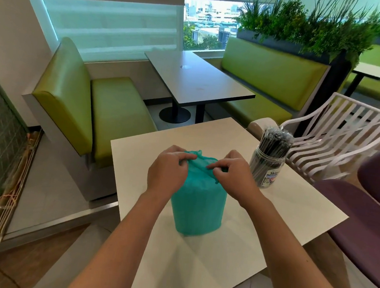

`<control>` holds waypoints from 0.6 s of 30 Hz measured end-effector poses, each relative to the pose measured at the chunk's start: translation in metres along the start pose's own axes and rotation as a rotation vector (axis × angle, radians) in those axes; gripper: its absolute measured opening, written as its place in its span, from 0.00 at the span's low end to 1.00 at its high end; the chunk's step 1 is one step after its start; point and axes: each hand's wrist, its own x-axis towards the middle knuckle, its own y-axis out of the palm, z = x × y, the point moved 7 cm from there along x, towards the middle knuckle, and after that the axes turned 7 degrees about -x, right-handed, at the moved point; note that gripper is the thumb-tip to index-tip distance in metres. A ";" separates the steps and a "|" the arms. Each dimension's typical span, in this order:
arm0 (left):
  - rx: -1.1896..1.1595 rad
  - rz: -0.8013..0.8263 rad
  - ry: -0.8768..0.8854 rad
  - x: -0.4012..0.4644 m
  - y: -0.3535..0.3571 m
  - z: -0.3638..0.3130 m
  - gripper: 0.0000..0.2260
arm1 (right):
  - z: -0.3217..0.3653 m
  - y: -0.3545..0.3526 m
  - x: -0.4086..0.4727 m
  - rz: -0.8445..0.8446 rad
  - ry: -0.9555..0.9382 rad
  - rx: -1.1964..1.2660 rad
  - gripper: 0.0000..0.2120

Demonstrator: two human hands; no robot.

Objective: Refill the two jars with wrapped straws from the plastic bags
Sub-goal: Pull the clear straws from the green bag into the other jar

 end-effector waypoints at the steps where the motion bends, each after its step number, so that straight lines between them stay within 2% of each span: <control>1: 0.055 -0.014 -0.022 -0.002 -0.002 -0.001 0.10 | 0.000 0.001 0.000 0.011 -0.004 -0.006 0.12; 4: 0.031 -0.088 -0.066 -0.005 -0.009 -0.007 0.11 | 0.000 0.008 0.000 0.119 -0.022 -0.074 0.19; 6: 0.009 -0.094 -0.070 -0.003 -0.011 -0.007 0.08 | -0.001 0.013 0.000 0.185 -0.008 -0.112 0.20; 10: -0.103 0.096 -0.098 -0.003 -0.001 0.002 0.28 | -0.003 0.009 0.003 0.115 0.006 -0.178 0.12; 13: 0.001 0.241 -0.113 -0.010 0.005 0.006 0.34 | -0.007 0.010 0.005 0.112 -0.016 -0.256 0.11; 15: 0.073 0.291 -0.152 -0.014 0.005 0.013 0.35 | -0.013 0.017 0.003 0.198 -0.005 -0.330 0.18; 18: 0.031 0.319 -0.198 -0.018 0.006 0.023 0.35 | -0.021 0.022 -0.002 0.298 0.066 -0.303 0.27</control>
